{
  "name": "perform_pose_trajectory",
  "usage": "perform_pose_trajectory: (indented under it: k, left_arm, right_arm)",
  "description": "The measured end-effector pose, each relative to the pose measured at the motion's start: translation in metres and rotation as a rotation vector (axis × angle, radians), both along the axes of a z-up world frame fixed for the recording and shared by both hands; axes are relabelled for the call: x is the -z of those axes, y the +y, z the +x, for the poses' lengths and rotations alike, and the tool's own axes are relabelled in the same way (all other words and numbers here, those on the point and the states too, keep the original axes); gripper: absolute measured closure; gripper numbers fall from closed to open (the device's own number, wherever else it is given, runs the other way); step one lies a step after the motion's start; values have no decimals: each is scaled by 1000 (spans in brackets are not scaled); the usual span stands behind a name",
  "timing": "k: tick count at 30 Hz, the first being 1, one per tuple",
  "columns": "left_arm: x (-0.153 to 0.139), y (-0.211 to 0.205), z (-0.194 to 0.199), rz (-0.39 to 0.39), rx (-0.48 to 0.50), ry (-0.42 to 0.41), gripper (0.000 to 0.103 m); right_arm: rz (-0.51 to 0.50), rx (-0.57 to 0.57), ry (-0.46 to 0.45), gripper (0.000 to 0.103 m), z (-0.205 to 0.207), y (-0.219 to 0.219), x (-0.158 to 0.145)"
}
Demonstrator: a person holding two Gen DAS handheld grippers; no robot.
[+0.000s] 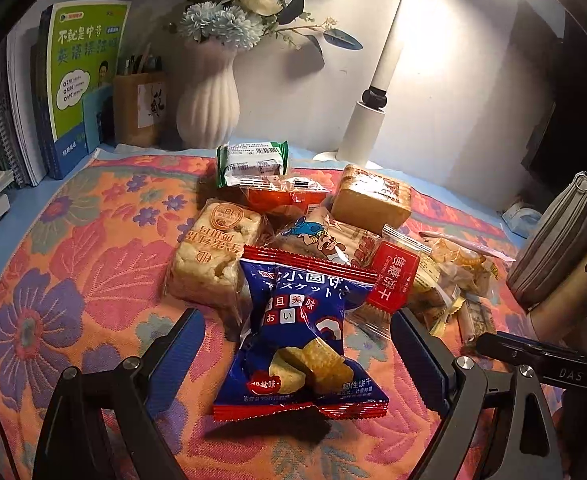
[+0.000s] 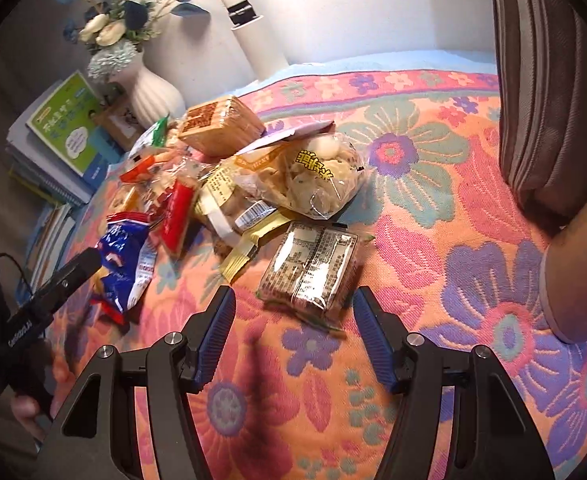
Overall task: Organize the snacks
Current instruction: 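Grasp the blue biscuit bag with the left tool while the right tool grasps a cookie pack, then carry both snacks to the glass plate and open both tools over it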
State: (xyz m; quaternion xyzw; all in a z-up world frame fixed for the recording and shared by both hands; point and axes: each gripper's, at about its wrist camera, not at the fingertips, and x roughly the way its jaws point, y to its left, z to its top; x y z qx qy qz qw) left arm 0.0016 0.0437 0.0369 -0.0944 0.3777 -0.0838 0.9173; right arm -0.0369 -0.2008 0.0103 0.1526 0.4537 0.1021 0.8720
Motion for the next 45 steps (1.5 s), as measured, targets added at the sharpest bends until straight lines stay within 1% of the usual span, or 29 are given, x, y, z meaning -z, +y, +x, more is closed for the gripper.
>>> perform_pose_trajectory:
  k: [5, 9, 10, 13, 15, 16, 17, 19, 22, 29, 32, 33, 34, 42, 45]
  left_arm:
    - [6, -4, 3, 4, 13, 12, 11]
    - [8, -8, 6, 20, 23, 21, 11]
    - [9, -9, 7, 23, 22, 29, 13]
    - [14, -9, 10, 19, 34, 59, 29]
    - [16, -9, 12, 25, 27, 71, 31]
    - [16, -9, 12, 30, 24, 72, 34]
    - [16, -9, 12, 35, 23, 74, 40]
    - [17, -9, 13, 41, 18, 78, 44]
    - [16, -8, 13, 43, 16, 76, 46]
    - [14, -10, 9, 52, 17, 60, 49]
    - [12, -10, 5, 57, 23, 54, 51]
    - [11, -11, 3, 60, 24, 49, 52]
    - [9, -12, 1, 56, 30, 45, 59]
    - [3, -26, -26, 45, 67, 41, 59]
    - [-1, -32, -37, 25, 92, 36, 59]
  right_arm:
    - [-39, 34, -33, 42, 3, 7, 2]
    - [-94, 60, -54, 42, 5, 14, 3]
    - [-111, 65, -59, 42, 5, 16, 3]
    - [-154, 72, -68, 43, 6, 22, 4]
    - [-175, 82, -70, 47, 6, 23, 5]
    - [-182, 85, -70, 49, 6, 23, 5]
    - [-187, 88, -70, 51, 7, 23, 5]
    - [-196, 93, -72, 55, 7, 22, 5]
    - [-200, 93, -74, 57, 7, 23, 5]
    - [-184, 83, -73, 60, 3, 21, 4]
    - [-160, 68, -71, 60, -4, 17, 3]
    - [-142, 61, -69, 60, -7, 15, 3]
    - [-127, 59, -66, 60, -10, 13, 2]
    - [-63, 51, -51, 60, -32, 2, -1]
    - [-51, 49, -48, 60, -40, -2, -3]
